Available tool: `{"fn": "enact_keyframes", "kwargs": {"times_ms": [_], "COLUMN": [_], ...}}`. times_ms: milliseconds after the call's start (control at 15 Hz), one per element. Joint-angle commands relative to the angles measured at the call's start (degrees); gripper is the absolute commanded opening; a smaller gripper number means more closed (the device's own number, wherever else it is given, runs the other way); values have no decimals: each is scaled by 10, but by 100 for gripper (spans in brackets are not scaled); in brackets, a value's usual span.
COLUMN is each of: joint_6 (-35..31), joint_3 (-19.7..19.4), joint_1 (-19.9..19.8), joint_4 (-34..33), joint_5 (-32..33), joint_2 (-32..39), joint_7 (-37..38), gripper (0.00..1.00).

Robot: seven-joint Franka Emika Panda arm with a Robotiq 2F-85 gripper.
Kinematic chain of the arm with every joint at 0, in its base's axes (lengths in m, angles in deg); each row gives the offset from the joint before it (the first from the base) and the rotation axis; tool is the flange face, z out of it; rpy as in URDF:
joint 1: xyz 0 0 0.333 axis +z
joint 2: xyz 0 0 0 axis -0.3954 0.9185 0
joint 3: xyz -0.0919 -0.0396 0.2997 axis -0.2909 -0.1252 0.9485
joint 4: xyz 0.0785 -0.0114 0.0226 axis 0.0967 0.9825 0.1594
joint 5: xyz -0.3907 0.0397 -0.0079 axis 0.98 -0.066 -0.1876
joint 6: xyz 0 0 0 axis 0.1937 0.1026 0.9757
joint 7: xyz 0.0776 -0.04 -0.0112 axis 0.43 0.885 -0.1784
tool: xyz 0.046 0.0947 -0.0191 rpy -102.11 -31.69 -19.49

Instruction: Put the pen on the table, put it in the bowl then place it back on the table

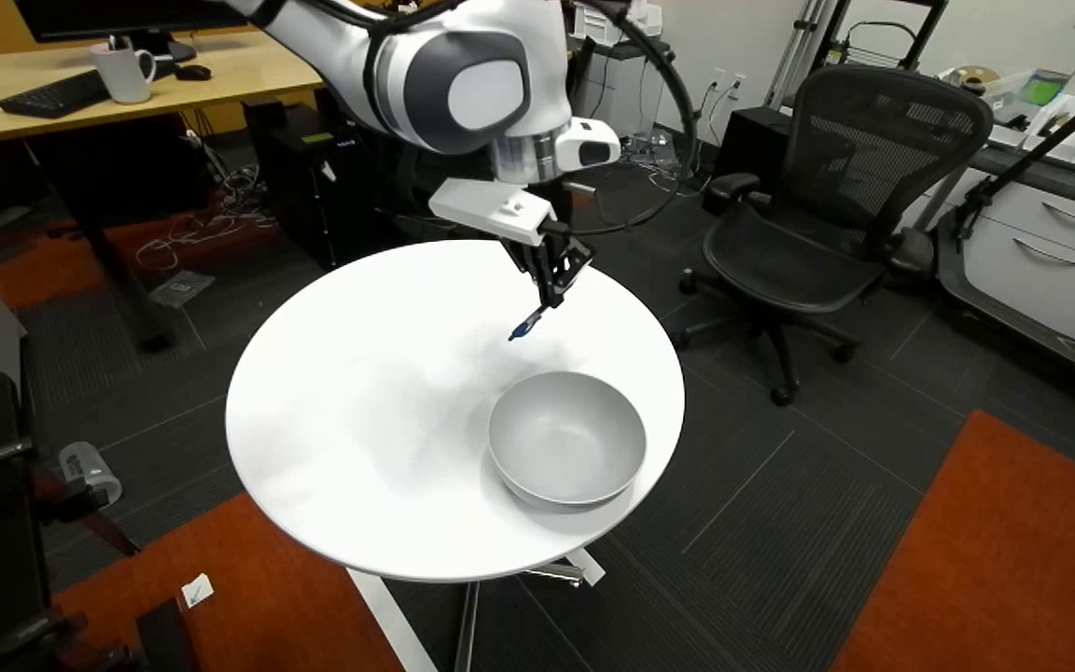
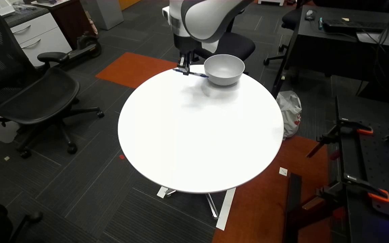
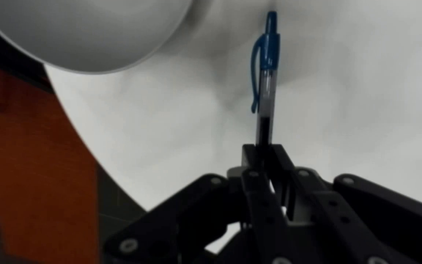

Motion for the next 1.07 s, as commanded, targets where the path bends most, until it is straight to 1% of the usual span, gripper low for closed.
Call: {"fn": "enact_keyframes", "kwargs": {"times_ms": [0,133,400,600,800,867,933,1000], "joint_6": [12,20,52,69,66,65,67,67], "joint_3": [-13,-20,-20,-16,-15,-16,-16,-16], "joint_1": [-10,-21,-53,-77,-95,-97,-100,-102], "joint_4": [41,50,62,63,64,65,67,68], "joint_5": [12,13,14,16,17,17,18,19], "joint_2": [-63,-80,-98,-93,-85,-84,-84,-85], "joint_7": [31,30,-11,-58,-94,-98,-104,-108], "gripper": [3,3,3,3,3,8,37,40]}}
